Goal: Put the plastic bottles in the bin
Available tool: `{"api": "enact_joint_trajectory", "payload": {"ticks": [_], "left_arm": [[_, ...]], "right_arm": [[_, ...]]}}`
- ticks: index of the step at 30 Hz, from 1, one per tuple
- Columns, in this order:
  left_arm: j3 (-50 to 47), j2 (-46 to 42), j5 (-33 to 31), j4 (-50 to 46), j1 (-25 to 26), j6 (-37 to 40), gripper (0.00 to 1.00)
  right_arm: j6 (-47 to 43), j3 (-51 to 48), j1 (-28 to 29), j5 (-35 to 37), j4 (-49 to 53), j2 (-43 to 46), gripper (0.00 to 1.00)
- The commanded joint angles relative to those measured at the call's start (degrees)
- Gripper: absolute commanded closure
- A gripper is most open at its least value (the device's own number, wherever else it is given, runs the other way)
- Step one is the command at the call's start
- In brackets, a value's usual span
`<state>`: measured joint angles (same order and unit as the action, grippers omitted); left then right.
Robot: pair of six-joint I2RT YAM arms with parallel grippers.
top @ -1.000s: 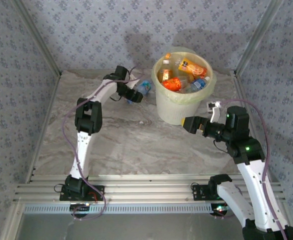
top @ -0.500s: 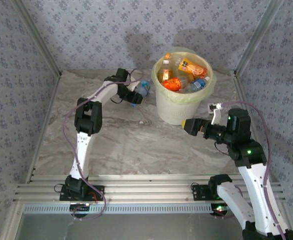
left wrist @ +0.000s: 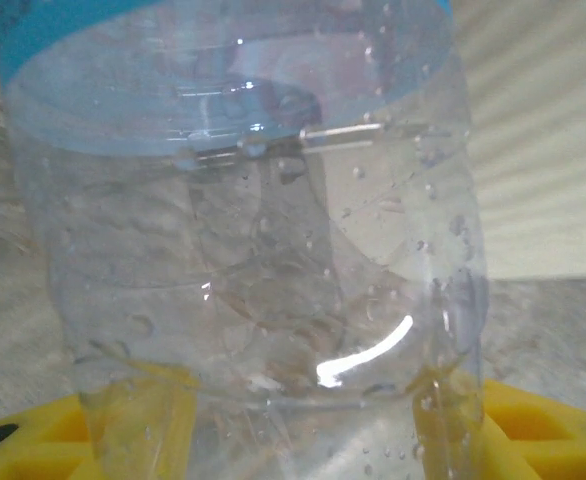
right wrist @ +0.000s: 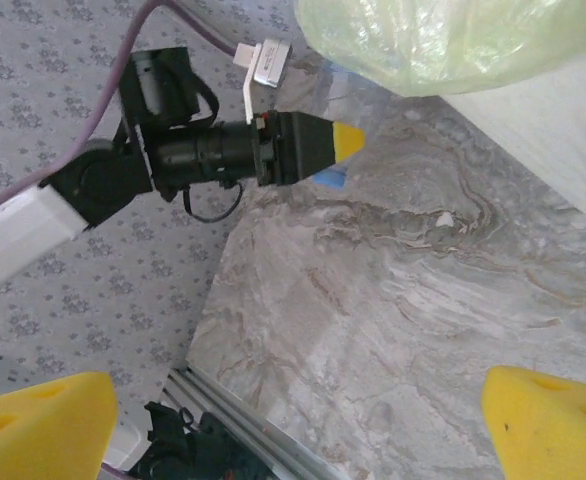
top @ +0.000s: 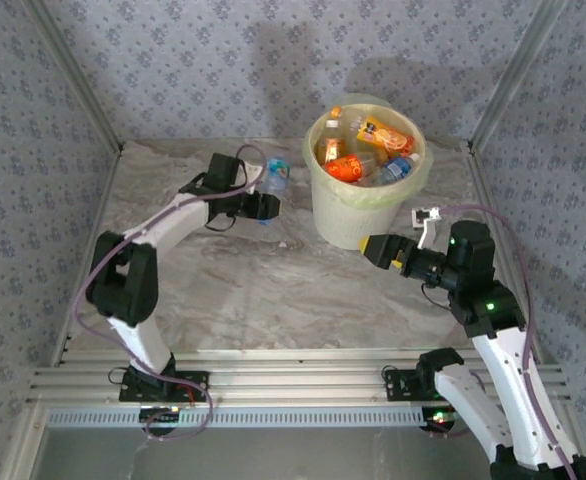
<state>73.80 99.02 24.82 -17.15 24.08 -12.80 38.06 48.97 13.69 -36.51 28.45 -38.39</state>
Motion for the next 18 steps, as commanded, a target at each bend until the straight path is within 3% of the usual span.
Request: {"api": "enact_joint_trajectory", "payload": {"ticks": [1,11,18], "left_arm": [[-4.8,-7.5,-2.6,3.0,2.9,-4.5,0.43],[-20.4,-30.2,-3.1,4.5,13.8,-13.0,0.43],[-26.3,-36.8,-4.5,11.6,23.8,-20.4,0.43]], "right_arm": [[3.3,-0.9,2.1,2.5,-3.9,0.2,0.04],[5.5,-1.6,12.3,11.5,-9.4,-3.9,0.04],[3.7,1.3,19.8,15.3,-14.3,-12.3,0.03]]}}
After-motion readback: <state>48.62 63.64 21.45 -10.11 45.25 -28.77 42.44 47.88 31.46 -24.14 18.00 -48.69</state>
